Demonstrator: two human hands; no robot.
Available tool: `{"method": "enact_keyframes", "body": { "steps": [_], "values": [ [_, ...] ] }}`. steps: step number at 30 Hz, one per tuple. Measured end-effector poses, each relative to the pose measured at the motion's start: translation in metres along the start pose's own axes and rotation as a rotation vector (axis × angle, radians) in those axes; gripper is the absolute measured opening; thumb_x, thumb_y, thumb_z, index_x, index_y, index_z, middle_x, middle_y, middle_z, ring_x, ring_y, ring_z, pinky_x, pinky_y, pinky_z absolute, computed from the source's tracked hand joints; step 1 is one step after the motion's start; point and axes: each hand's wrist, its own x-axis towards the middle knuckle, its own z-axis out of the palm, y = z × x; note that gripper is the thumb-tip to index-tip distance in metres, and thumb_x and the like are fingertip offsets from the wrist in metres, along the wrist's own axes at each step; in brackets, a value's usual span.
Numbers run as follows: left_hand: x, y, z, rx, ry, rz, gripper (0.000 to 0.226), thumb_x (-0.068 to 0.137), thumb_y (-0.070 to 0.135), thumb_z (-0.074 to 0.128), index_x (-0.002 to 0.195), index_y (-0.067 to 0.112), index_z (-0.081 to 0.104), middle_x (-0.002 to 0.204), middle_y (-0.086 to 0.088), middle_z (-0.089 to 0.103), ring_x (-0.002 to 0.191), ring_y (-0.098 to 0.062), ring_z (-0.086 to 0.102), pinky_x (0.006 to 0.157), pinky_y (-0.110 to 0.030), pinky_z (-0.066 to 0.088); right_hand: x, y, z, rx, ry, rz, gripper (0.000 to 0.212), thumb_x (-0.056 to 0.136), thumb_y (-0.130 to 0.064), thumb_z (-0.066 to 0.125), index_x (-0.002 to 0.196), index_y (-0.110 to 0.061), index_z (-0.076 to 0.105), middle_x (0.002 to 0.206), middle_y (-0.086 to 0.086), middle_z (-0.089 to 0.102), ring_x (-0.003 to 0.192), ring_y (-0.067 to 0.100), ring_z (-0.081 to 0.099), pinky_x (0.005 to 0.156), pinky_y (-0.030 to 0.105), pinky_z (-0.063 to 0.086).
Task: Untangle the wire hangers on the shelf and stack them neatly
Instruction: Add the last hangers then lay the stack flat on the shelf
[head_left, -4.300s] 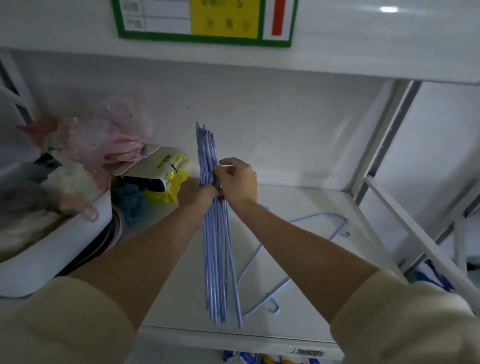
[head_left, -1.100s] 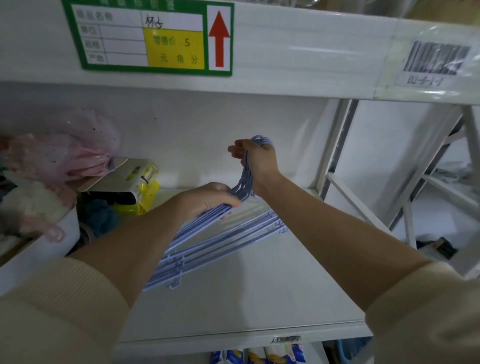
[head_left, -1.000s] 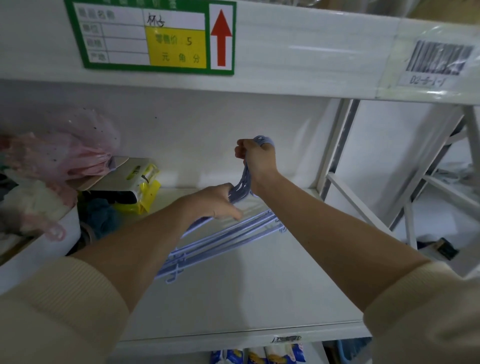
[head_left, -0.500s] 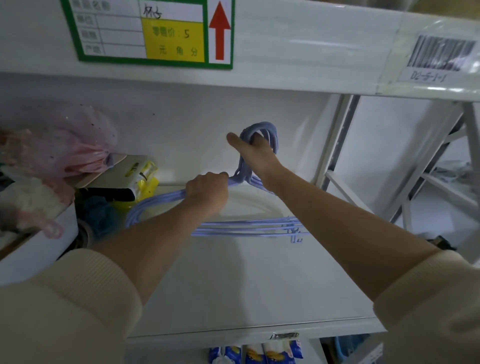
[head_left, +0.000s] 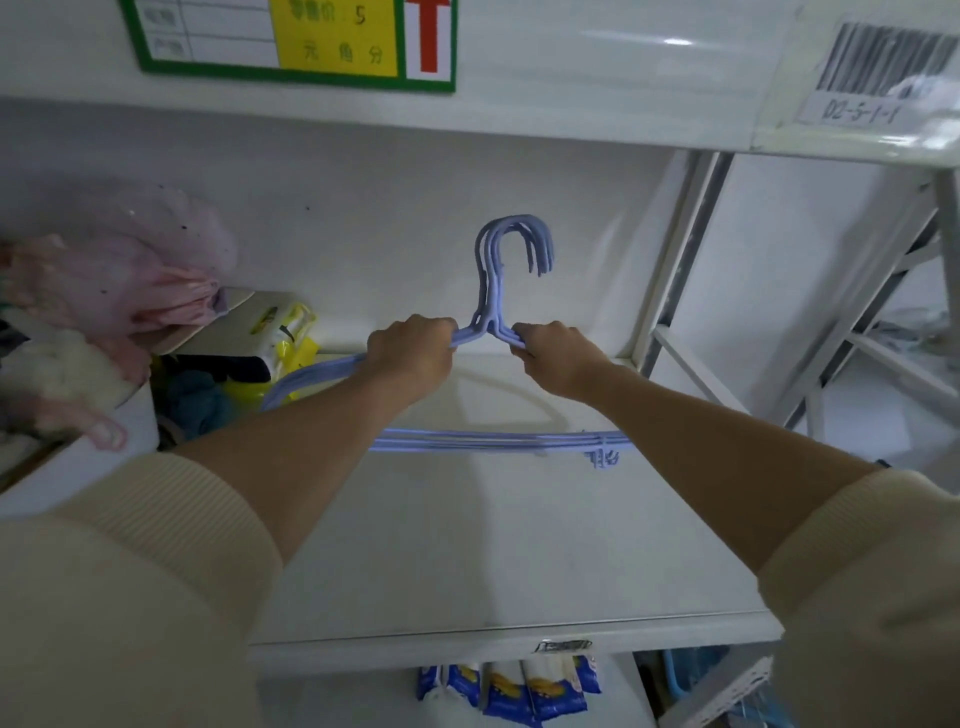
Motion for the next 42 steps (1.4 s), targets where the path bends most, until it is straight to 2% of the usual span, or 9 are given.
{"method": "enact_keyframes", "body": {
  "steps": [3,8,15,20,24,27,30,34,42],
  "values": [
    [-0.006,0.0,0.005,0.167,0.073,0.037,0.027,0.096,0.008,0.044,0.117,0.012,0.059,0.11,-0.016,0.066,0.103,-0.039,0.063,0.071,-0.035,0.036,-0.002,0.0,-0.004,0.01,-0.079,-0.029,0.021,0.094,-0.012,0.04,0.103,-0.004,0.058,0.102,0.018,0.068,0.092,0.037,0.063,0.082,0.039,0.047],
    [-0.011,-0.004,0.017,0.365,0.026,0.182,0.021,0.098,0.009,0.046,0.116,0.007,0.055,0.105,-0.016,0.067,0.098,-0.038,0.065,0.067,-0.034,0.035,-0.002,0.002,-0.001,0.155,-0.215,0.044,0.022,0.094,-0.012,0.044,0.105,-0.005,0.062,0.099,0.013,0.072,0.086,0.03,0.072,0.083,0.037,0.054],
    [0.0,0.0,0.027,0.194,-0.074,0.146,0.02,0.095,0.009,0.049,0.103,0.004,0.066,0.088,-0.018,0.058,0.093,-0.038,0.064,0.067,-0.033,0.039,-0.002,0.012,0.011,0.264,-0.195,0.083,0.018,0.091,-0.014,0.051,0.096,-0.007,0.067,0.09,0.011,0.076,0.077,0.026,0.075,0.073,0.031,0.057],
    [-0.001,0.003,0.041,0.125,-0.084,0.144,0.022,0.096,0.011,0.048,0.108,0.008,0.066,0.106,-0.019,0.064,0.101,-0.04,0.062,0.07,-0.034,0.039,-0.006,0.018,0.024,0.255,-0.186,0.089,0.017,0.09,-0.012,0.049,0.094,-0.006,0.064,0.084,0.009,0.074,0.073,0.026,0.074,0.051,0.019,0.046],
    [-0.006,0.005,0.058,0.054,-0.149,0.119,0.024,0.097,0.013,0.048,0.108,0.007,0.067,0.11,-0.021,0.064,0.104,-0.041,0.061,0.075,-0.036,0.043,-0.01,0.02,0.039,0.195,-0.176,0.065,0.013,0.088,-0.013,0.054,0.077,-0.01,0.062,0.076,0.011,0.07,0.07,0.027,0.075,0.064,0.028,0.05],
    [-0.01,0.003,0.073,0.035,-0.192,0.096,0.027,0.097,0.017,0.048,0.112,0.007,0.067,0.112,-0.021,0.064,0.105,-0.04,0.062,0.08,-0.037,0.046,-0.012,0.022,0.057,0.183,-0.176,0.087,0.017,0.085,-0.015,0.058,0.068,-0.016,0.055,0.071,0.011,0.07,0.068,0.027,0.074,0.061,0.027,0.048],
    [-0.01,-0.001,0.089,0.017,-0.227,0.096,0.027,0.098,0.02,0.048,0.108,0.004,0.067,0.112,-0.022,0.064,0.104,-0.041,0.062,0.075,-0.036,0.042,-0.011,0.024,0.075,0.209,-0.159,0.149,0.009,0.082,-0.021,0.062,0.081,-0.012,0.06,0.086,0.016,0.071,0.079,0.033,0.07,0.069,0.033,0.051],
    [-0.003,-0.004,0.106,-0.007,-0.261,0.089,0.03,0.098,0.021,0.049,0.099,-0.003,0.067,0.108,-0.024,0.064,0.1,-0.041,0.062,0.075,-0.037,0.044,-0.003,0.03,0.092,0.167,-0.149,0.156,0.019,0.083,-0.025,0.063,0.09,-0.008,0.065,0.099,0.018,0.066,0.093,0.036,0.062,0.068,0.032,0.042],
    [0.008,-0.003,0.124,0.096,-0.251,0.069,0.026,0.096,0.022,0.049,0.112,0.009,0.065,0.116,-0.017,0.065,0.106,-0.036,0.063,0.078,-0.034,0.042,0.005,0.033,0.11,0.082,-0.159,0.195,0.019,0.088,-0.029,0.06,0.098,-0.014,0.066,0.102,0.01,0.065,0.08,0.028,0.051,0.07,0.031,0.038]
  ]
}}
